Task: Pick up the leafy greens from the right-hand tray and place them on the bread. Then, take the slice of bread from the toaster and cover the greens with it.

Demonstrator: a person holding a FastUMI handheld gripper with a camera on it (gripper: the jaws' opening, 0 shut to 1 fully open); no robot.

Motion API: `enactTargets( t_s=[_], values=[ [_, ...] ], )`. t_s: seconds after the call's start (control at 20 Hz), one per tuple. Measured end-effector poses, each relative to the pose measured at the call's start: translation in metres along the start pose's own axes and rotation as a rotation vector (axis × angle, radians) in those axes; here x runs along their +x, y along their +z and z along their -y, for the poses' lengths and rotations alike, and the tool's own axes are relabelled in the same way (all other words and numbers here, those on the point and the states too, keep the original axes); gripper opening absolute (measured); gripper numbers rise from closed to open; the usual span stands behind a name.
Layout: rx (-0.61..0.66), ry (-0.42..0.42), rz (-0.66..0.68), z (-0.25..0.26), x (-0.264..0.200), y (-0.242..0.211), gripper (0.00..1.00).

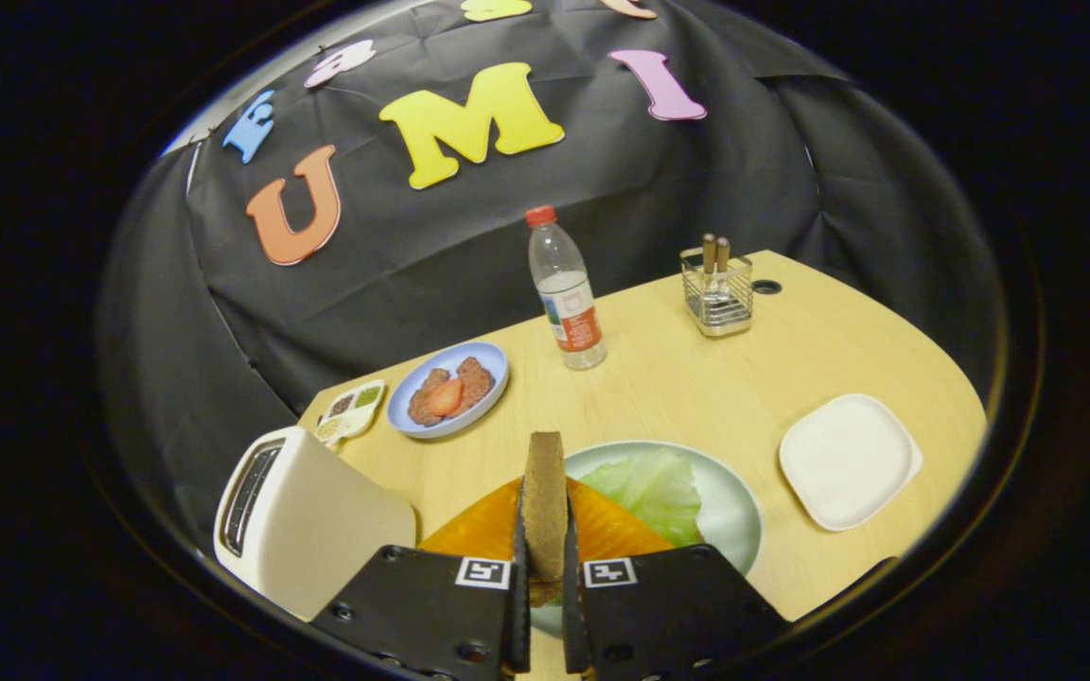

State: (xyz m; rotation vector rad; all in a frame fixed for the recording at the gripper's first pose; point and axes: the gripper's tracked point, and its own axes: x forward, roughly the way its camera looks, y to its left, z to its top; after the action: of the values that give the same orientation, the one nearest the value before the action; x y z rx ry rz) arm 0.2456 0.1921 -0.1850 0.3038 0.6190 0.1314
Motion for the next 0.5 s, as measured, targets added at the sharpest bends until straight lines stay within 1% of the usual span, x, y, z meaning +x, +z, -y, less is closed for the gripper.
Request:
enactTargets(
  t_s=[0.2,0.25,0.35,0.4,0.5],
  values=[
    [0.004,-0.009,-0.023,0.025,0.007,-0.011,0.18],
    [0.008,-0.009,-0.031,0.030,0.010,-0.013,0.25],
    [0.025,-0.006,-0.048,0.039,0.015,-0.016,0.26],
    [0.026,0.002,-0.055,0.041,0.018,-0.016,0.30],
    [0.030,0.003,-0.059,0.049,0.023,-0.016,0.31]
  ],
)
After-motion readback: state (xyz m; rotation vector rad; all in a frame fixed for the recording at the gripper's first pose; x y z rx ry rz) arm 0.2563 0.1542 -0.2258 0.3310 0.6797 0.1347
